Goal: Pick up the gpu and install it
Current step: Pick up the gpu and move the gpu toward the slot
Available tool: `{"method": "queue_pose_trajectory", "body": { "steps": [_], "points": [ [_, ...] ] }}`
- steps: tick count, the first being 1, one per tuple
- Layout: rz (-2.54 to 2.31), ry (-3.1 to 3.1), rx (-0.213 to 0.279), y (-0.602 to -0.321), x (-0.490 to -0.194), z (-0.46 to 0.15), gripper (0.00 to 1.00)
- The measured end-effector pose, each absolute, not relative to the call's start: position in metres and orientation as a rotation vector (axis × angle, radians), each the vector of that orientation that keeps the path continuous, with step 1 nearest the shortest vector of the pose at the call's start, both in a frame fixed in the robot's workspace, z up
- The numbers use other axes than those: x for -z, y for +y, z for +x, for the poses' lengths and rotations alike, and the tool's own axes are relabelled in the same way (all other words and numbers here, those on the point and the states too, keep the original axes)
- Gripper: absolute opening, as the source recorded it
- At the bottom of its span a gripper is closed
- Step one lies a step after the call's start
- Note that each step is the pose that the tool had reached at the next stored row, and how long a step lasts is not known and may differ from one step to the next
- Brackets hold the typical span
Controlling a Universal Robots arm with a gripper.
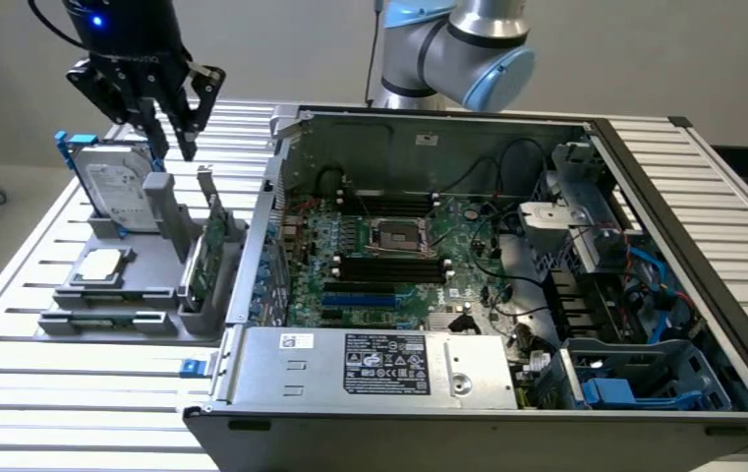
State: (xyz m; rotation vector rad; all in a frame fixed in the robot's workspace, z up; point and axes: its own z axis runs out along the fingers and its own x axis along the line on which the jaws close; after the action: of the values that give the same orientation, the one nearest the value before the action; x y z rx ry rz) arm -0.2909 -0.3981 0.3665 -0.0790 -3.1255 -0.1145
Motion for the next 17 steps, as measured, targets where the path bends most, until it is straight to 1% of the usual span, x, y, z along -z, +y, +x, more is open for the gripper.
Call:
{"method": "queue_pose_trajectory", "body": {
  "steps": [6, 17],
  "points": [
    [-0.078, -3.125, 0.114, -0.401, -0.356, -0.294, 0.36],
    [-0.039, -3.1, 0.112, -0.425, -0.337, -0.294, 0.36]
  ]
}}
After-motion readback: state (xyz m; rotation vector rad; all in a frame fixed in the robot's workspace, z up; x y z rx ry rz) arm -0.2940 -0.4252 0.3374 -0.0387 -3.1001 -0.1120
